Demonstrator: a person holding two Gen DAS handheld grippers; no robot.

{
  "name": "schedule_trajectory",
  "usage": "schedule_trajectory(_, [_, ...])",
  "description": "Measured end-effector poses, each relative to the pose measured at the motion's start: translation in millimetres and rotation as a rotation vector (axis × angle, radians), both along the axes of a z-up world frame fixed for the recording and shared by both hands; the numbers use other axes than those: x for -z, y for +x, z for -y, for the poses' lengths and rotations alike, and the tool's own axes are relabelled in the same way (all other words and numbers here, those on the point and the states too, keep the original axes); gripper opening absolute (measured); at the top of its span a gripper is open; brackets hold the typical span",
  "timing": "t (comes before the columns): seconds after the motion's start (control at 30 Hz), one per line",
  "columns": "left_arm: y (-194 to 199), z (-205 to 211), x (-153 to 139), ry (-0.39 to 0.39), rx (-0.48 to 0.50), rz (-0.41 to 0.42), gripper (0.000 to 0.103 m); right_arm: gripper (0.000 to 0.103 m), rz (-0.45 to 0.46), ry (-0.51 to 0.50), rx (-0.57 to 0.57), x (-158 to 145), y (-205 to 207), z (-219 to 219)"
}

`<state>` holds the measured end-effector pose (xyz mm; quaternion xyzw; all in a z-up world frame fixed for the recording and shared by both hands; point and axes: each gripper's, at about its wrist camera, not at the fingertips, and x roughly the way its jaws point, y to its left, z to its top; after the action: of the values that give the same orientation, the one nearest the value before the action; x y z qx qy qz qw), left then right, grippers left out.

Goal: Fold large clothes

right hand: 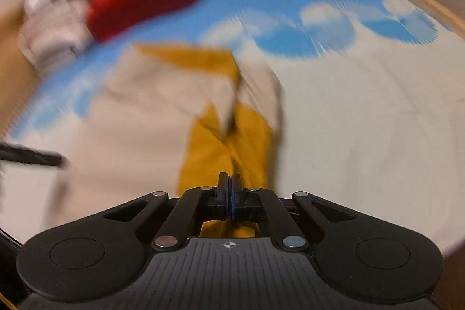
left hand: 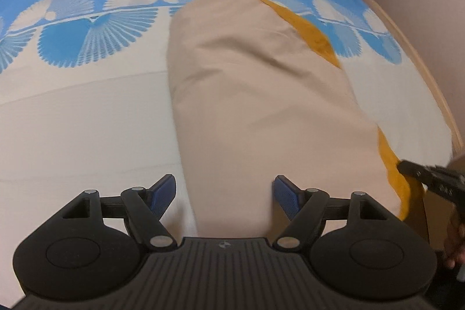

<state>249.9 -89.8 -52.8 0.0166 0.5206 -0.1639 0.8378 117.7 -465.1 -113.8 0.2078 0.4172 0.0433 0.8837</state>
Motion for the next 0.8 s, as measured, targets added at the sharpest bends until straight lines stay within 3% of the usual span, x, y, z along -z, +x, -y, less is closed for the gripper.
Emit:
schedule_trajectory(0.1, [-4,-2,0,-0.024,0.049,0.004,0.079,0.000,0.005,0.015,-0.005,0,-1,0])
schedule_trajectory(0.23, [-11,8,28,0.115,0.152,-0.075,0.083,0.000,-0.037,0.002,-0.041,4,-1,-3])
schedule_trajectory(0.3, [-17,14,31,0.157,0.198,-0.053,0.085,0.000,-0.070,-0.019,-0.060,15,10,-3])
schedule_trajectory(0.37, [-24,15,22,0.131,0.233,-0.029,0.083,0.000,-0.085,-0.042,-0.080,14,12,-11])
schedule_trajectory(0.47, [-39,12,4,0.010,0.325,0.005,0.083,0.000,-0.090,-0.050,-0.075,12,12,-14])
schedule_trajectory(0.5, [-41,15,11,0.042,0.350,-0.025,0.083,0.000,-0.094,-0.046,-0.071,12,11,-14])
schedule_trajectory(0.57, [-46,25,38,0.239,0.399,-0.048,0.083,0.000,-0.109,-0.045,-0.077,14,11,-15])
schedule_trajectory(0.63, [-56,32,43,0.294,0.474,-0.026,0.083,0.000,-0.123,-0.055,-0.088,14,11,-18])
schedule_trajectory(0.73, [-60,27,32,0.248,0.489,-0.004,0.082,0.000,-0.106,-0.048,-0.090,8,10,-22])
schedule_trajectory(0.8, [-54,15,17,0.167,0.435,0.033,0.082,0.002,-0.024,-0.025,-0.030,-5,8,-15])
